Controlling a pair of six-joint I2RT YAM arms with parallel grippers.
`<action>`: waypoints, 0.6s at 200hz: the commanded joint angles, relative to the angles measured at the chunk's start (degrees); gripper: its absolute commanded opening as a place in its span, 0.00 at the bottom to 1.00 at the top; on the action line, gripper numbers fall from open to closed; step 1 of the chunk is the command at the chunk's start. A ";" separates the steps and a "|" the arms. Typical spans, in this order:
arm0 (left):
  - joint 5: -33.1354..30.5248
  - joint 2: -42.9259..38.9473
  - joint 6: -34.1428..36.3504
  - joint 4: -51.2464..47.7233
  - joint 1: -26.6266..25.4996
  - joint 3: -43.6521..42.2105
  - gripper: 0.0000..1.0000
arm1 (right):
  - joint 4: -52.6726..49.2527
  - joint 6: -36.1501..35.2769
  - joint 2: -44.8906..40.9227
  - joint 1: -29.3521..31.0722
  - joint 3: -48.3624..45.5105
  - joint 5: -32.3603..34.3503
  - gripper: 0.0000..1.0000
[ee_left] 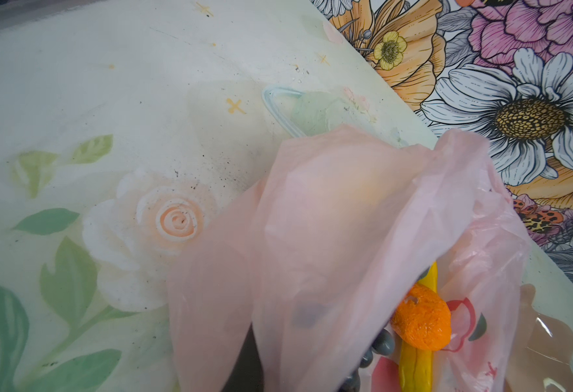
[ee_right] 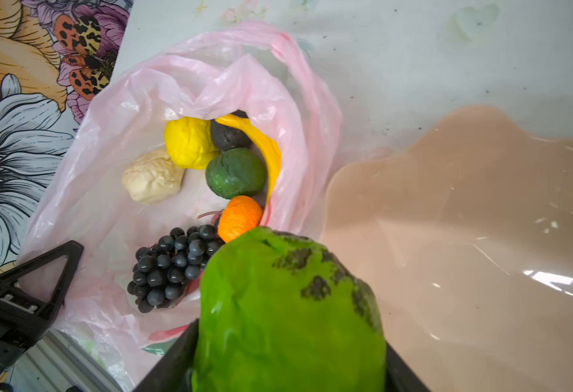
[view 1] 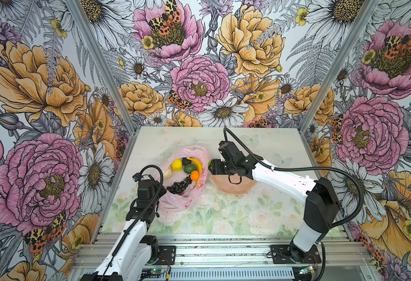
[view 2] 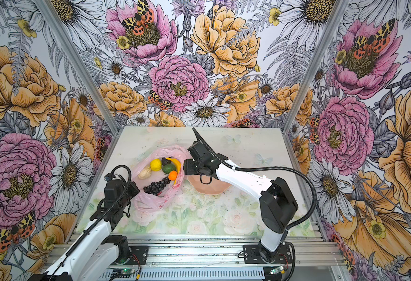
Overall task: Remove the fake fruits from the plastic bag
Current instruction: 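Lift the lime-green fruit out of the bag and carry it over the pink bowl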
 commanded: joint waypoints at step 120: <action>-0.93 -1.58 1.05 0.98 -0.06 -0.52 0.14 | 12.20 8.72 1.62 -10.42 -10.67 -8.54 0.59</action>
